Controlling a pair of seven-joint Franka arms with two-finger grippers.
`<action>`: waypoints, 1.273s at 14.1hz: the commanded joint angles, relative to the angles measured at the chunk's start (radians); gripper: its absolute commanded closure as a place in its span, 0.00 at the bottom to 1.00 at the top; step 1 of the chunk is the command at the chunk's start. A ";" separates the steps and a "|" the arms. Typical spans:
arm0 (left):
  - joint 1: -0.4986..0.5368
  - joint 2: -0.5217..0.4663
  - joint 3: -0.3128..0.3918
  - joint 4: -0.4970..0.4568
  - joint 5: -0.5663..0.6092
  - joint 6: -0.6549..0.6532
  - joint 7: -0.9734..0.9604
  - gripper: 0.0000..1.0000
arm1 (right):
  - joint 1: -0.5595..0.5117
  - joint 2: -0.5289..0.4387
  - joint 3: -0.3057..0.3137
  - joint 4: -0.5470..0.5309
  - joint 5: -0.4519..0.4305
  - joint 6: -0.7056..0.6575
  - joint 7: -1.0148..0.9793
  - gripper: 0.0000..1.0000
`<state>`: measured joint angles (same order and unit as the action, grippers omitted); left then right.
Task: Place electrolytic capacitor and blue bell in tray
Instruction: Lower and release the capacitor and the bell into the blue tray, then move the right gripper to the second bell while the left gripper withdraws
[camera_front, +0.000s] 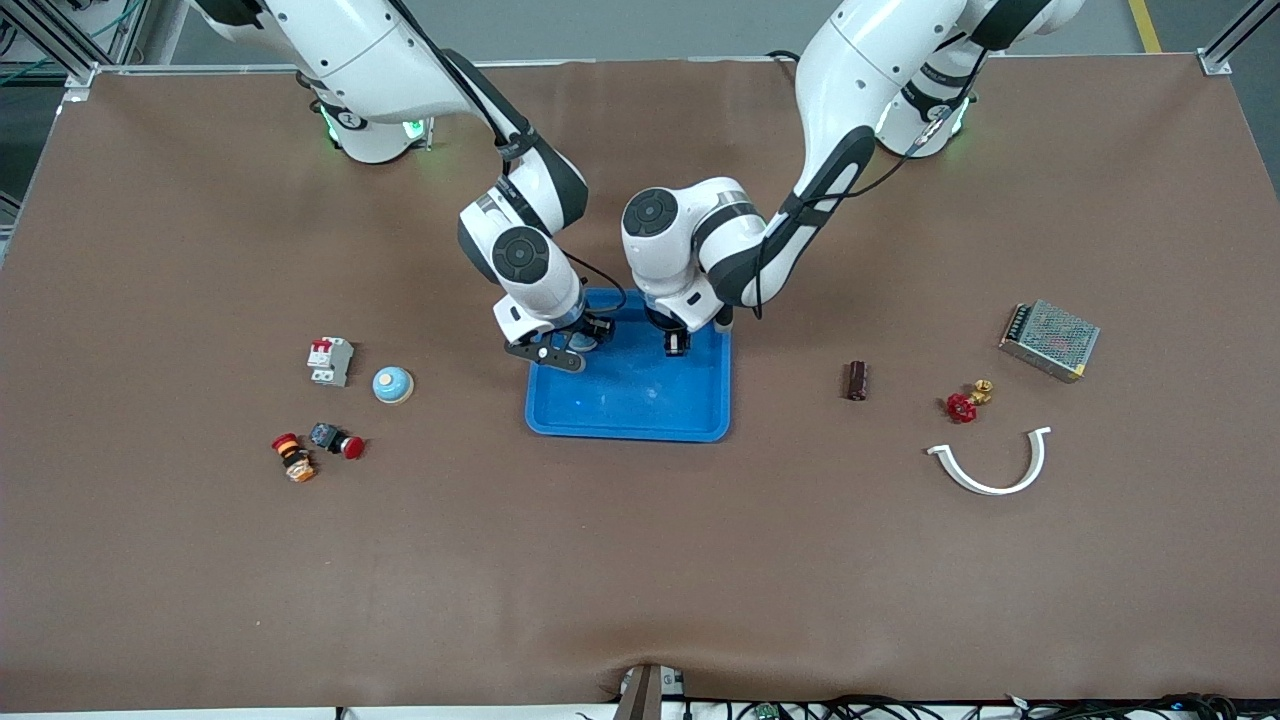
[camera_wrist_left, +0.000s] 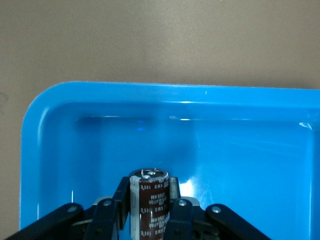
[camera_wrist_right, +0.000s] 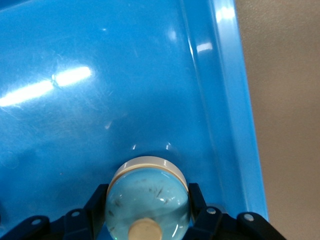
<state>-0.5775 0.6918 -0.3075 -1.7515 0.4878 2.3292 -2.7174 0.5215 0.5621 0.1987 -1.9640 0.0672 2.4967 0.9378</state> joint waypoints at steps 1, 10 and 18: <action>-0.008 0.021 0.001 0.023 0.031 -0.007 -0.065 1.00 | 0.014 0.002 -0.012 0.004 -0.004 0.007 0.022 0.01; -0.010 0.028 0.001 0.029 0.037 0.013 -0.045 0.00 | -0.072 -0.122 -0.010 0.114 -0.093 -0.358 -0.055 0.00; -0.001 -0.018 -0.004 0.032 0.037 -0.028 -0.007 0.00 | -0.354 -0.275 -0.010 0.120 -0.102 -0.552 -0.670 0.00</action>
<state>-0.5791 0.7004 -0.3086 -1.7146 0.4910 2.3294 -2.7091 0.2518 0.3220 0.1720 -1.8253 -0.0250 1.9668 0.4142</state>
